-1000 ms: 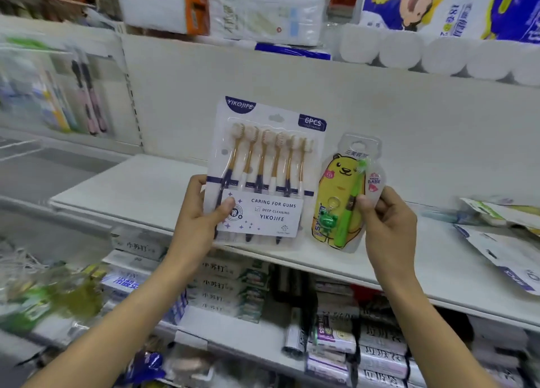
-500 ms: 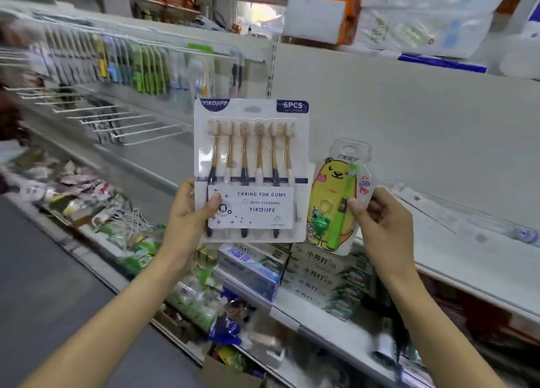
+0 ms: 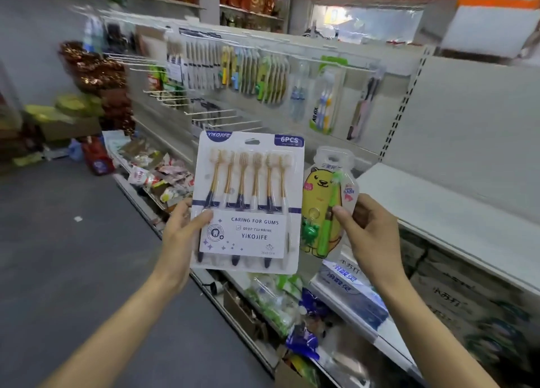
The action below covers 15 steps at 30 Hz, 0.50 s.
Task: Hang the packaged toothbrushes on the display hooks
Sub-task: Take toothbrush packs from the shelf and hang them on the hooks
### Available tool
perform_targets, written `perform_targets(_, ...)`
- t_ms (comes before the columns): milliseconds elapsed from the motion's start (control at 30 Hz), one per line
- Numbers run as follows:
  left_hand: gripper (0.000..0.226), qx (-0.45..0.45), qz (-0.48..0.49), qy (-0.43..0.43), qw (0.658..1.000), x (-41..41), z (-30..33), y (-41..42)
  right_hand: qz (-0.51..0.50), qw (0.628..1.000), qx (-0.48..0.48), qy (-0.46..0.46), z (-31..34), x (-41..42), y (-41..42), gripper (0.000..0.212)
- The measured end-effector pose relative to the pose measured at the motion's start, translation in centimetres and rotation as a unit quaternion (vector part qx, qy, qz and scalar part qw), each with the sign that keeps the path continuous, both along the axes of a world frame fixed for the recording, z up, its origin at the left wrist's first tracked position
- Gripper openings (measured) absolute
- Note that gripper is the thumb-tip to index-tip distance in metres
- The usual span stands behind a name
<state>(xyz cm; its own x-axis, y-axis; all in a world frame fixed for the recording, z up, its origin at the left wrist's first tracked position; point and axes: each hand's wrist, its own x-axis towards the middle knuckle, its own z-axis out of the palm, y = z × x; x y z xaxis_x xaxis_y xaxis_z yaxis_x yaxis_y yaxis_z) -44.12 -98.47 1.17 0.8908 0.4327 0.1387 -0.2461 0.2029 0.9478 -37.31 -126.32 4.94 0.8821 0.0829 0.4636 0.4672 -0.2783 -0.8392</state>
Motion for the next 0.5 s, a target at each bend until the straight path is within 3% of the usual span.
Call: perform_targets(500,0.022,0.03,0.116,0.037,0.992,2.2,-2.7,16.6,0.146,0.989,-0.003,0.019,-1.2,10.4,18.7,0.017)
